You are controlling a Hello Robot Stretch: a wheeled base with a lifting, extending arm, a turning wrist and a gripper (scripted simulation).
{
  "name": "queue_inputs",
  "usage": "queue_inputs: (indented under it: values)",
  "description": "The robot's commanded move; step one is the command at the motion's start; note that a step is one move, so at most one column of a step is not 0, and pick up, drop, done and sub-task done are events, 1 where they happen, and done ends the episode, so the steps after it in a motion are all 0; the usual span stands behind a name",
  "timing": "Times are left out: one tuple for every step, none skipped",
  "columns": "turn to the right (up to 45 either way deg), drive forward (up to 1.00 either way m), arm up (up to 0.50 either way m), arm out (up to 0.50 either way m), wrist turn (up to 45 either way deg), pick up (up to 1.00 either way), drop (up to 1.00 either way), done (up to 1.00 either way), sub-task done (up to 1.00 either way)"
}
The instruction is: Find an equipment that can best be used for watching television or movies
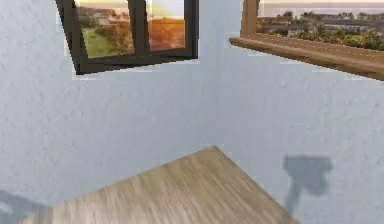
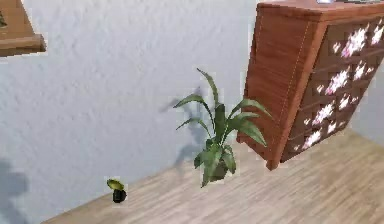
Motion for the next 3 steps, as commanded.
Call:
queue_inputs:
  values:
    - [-45.0,0.0,0.0,0.0,0.0,0.0,0.0,0.0,0.0]
    - [-45.0,0.0,0.0,0.0,0.0,0.0,0.0,0.0,0.0]
    - [-45.0,0.0,0.0,0.0,0.0,0.0,0.0,0.0,0.0]
